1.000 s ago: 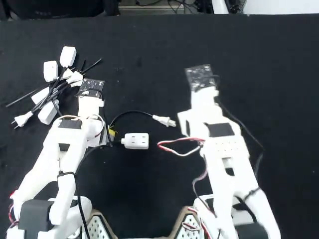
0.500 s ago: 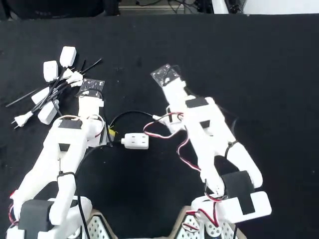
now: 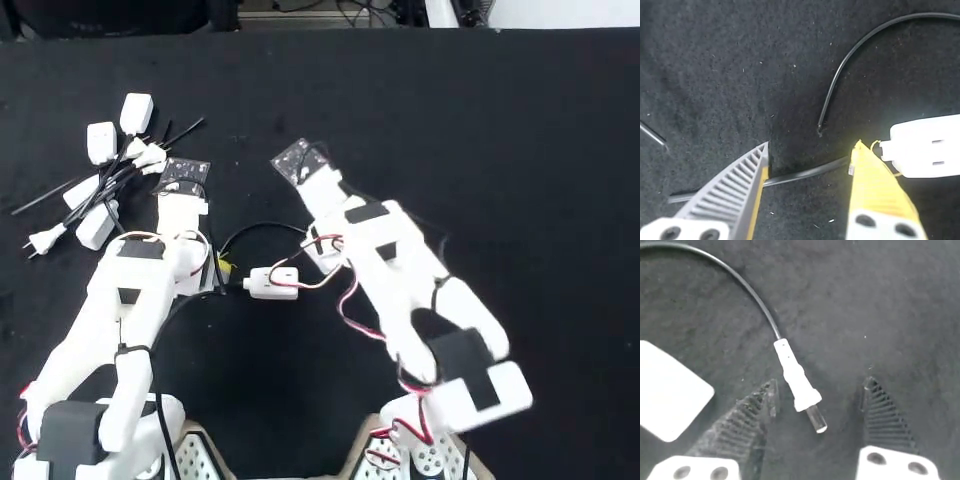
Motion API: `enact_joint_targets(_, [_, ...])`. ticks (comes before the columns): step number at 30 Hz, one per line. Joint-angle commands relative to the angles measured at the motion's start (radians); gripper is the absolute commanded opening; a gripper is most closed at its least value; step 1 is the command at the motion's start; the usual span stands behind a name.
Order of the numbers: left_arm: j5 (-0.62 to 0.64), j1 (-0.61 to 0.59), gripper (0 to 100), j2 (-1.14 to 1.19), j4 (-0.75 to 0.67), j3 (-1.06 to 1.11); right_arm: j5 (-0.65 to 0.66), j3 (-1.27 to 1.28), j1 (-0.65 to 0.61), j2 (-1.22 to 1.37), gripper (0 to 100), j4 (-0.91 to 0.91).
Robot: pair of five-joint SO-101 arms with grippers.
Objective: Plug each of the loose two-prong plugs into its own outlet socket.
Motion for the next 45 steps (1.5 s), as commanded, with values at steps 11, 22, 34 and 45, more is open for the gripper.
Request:
enact_joint_targets(11, [0.002,0.004,26,-0.023,0.0,-0.002,-0.112,0.061,0.299,-0.257,1.1,0.091])
enact_joint_targets(22, [0.002,0.005,26,-0.023,0.003,-0.002,0.132,0.26,0.244,-0.39,10.4,0.29])
enact_joint_targets(34, [0.002,0.002,26,-0.025,-0.002,0.008,0.348,0.162,0.358,-0.45,8.3,0.307])
enact_joint_targets(45, [0.002,0.002,26,-0.028,-0.003,0.007,0.41,0.415,0.258,-0.423,7.0,0.176])
